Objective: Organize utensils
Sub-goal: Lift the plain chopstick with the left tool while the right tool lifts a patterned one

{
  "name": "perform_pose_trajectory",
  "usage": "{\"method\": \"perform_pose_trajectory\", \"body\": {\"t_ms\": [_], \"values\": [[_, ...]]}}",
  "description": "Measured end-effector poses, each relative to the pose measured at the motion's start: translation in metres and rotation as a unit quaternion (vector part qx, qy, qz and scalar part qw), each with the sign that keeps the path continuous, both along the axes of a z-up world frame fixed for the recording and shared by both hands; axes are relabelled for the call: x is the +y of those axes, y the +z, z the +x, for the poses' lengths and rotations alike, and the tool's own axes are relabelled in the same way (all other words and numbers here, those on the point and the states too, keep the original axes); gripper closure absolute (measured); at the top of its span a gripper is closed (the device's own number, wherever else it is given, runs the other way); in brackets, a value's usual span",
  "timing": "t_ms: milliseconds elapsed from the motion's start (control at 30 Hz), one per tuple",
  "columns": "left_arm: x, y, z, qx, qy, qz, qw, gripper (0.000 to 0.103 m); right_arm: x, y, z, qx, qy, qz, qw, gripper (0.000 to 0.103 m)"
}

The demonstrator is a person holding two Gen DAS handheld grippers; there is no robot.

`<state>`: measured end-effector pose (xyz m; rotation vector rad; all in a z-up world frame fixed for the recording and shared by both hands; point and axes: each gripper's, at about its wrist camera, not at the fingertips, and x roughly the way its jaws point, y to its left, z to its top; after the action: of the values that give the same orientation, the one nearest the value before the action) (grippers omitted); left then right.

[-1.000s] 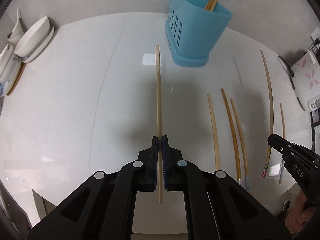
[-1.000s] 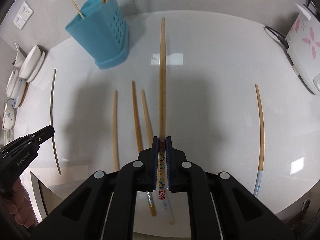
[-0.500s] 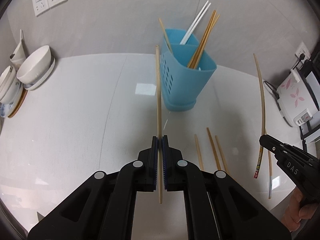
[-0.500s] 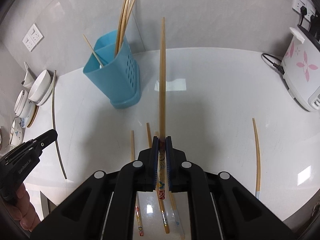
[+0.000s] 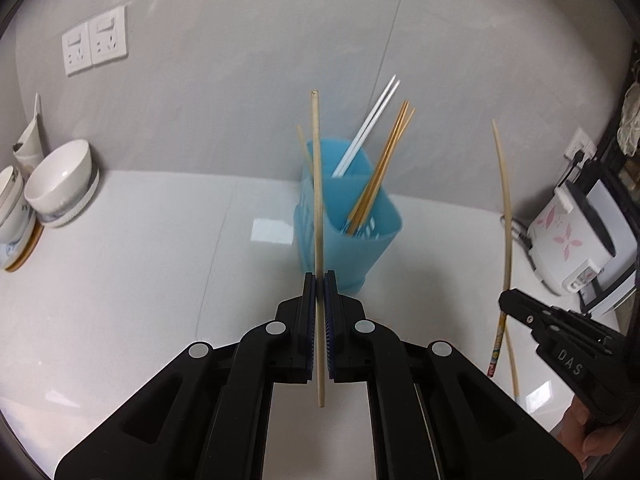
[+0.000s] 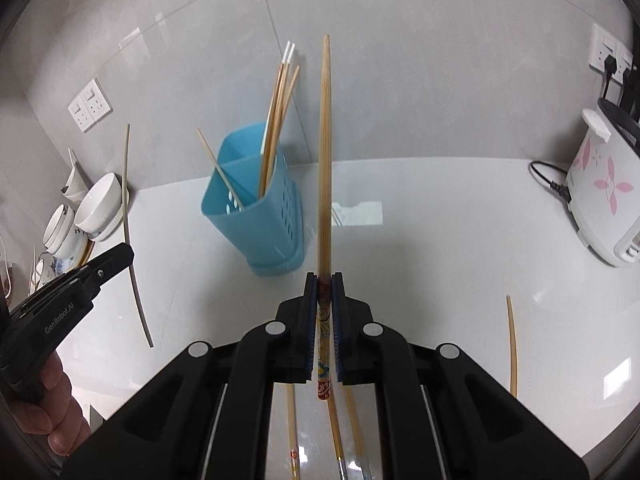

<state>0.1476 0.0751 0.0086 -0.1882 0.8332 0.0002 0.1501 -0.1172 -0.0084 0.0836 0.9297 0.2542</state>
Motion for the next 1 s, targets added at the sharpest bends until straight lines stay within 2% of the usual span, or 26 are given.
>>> {"method": "perform_pose_trajectory", "body": {"t_ms": [167, 533, 733, 833, 1000], "values": [[0.003, 0.017, 0.013, -0.043, 0.0, -0.008, 0.9991, 0.099, 0.003, 0.016, 0.01, -0.025, -0.001, 0.004, 1.0, 0.097], [0.001, 0.033, 0.061, -0.083, -0.006, -0.013, 0.9964, 0.099, 0.006, 0.04, 0.035, -0.067, -0.001, 0.009, 0.998, 0.097], [-0.009, 0.034, 0.08, -0.125, -0.025, -0.012, 0.9918, 0.099, 0.01, 0.036, 0.049, -0.068, -0.003, 0.014, 0.998, 0.097], [-0.015, 0.03, 0.088, -0.153, -0.042, -0.009, 0.9872, 0.099, 0.013, 0.031, 0.055, -0.065, -0.005, 0.02, 0.998, 0.097], [-0.026, 0.018, 0.1, -0.178, -0.073, -0.006, 0.9813, 0.099, 0.013, 0.022, 0.062, -0.057, -0.005, 0.022, 0.998, 0.097]]}}
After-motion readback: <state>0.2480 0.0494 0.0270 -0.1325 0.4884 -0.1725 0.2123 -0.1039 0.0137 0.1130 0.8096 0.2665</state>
